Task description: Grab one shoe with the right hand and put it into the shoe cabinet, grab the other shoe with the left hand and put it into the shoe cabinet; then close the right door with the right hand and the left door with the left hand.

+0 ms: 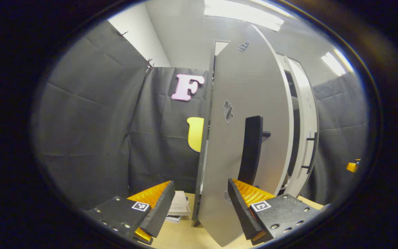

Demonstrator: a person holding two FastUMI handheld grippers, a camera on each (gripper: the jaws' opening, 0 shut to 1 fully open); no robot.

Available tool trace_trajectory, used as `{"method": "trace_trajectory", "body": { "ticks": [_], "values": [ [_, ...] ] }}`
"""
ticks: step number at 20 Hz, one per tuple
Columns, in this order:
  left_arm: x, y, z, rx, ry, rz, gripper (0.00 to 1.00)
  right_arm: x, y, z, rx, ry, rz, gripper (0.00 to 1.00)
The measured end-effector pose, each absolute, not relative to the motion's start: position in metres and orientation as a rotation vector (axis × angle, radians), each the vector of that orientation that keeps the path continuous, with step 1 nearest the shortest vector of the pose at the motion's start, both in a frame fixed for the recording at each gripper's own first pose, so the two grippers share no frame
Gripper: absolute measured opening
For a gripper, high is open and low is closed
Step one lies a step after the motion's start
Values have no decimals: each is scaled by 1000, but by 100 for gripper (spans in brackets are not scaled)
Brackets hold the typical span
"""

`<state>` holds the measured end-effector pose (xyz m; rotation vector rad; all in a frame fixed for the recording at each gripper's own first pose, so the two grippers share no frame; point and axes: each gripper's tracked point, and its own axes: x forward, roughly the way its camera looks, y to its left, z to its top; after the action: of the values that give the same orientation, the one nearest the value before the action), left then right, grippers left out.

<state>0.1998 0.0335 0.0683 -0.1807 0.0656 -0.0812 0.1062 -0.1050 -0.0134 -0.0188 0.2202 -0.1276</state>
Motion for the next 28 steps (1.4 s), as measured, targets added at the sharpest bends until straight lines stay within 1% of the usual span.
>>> {"method": "trace_trajectory", "body": {
  "ticks": [3, 4, 5, 6, 7, 9, 14, 15, 16, 19, 20, 21, 22, 23, 24, 25, 27, 28],
  "values": [
    [212, 2, 74, -169, 62, -100, 87, 100, -99, -22, 10, 244, -99, 95],
    [214, -8, 76, -167, 57, -108, 93, 100, -98, -25, 16, 249, -91, 95],
    [218, -21, 77, -174, 55, -122, 93, 98, -98, -26, 16, 251, -87, 95],
    [222, -37, 77, -184, 56, -138, 90, 97, -98, -27, 16, 253, -84, 92],
    [226, -51, 78, -193, 58, -158, 93, 96, -98, -28, 18, 254, -80, 96],
    [235, -75, 77, -192, 64, -178, 93, 94, -96, -30, 27, 258, -71, 95],
    [233, -86, 79, -130, 47, -175, 93, 91, -84, -28, 27, 258, -30, 95],
    [229, -85, 80, -129, 48, -174, 90, 91, -81, -25, 26, 253, -19, 95],
    [222, -80, 82, -129, 44, -168, 93, 90, -77, -22, 27, 247, -7, 92],
    [194, -59, 94, -114, 28, -143, 93, 88, -65, -8, 35, 224, 29, 92],
    [183, -52, 97, -107, 26, -136, 92, 84, -61, -6, 37, 218, 41, 95],
    [171, -44, 101, -101, 25, -132, 92, 81, -57, -1, 35, 211, 54, 95],
    [160, -37, 104, -93, 22, -125, 90, 78, -53, 3, 30, 202, 64, 95],
    [150, -30, 106, -88, 21, -117, 92, 76, -49, 7, 24, 194, 73, 92],
    [138, -23, 107, -84, 23, -110, 92, 72, -46, 10, 21, 189, 81, 95],
    [127, -17, 109, -80, 22, -104, 87, 68, -41, 12, 23, 185, 93, 95],
    [104, -7, 110, -75, 25, -91, 92, 60, -34, 15, 25, 182, 113, 95],
    [95, -4, 108, -76, 27, -89, 92, 55, -31, 15, 21, 182, 121, 95]
  ]
}}
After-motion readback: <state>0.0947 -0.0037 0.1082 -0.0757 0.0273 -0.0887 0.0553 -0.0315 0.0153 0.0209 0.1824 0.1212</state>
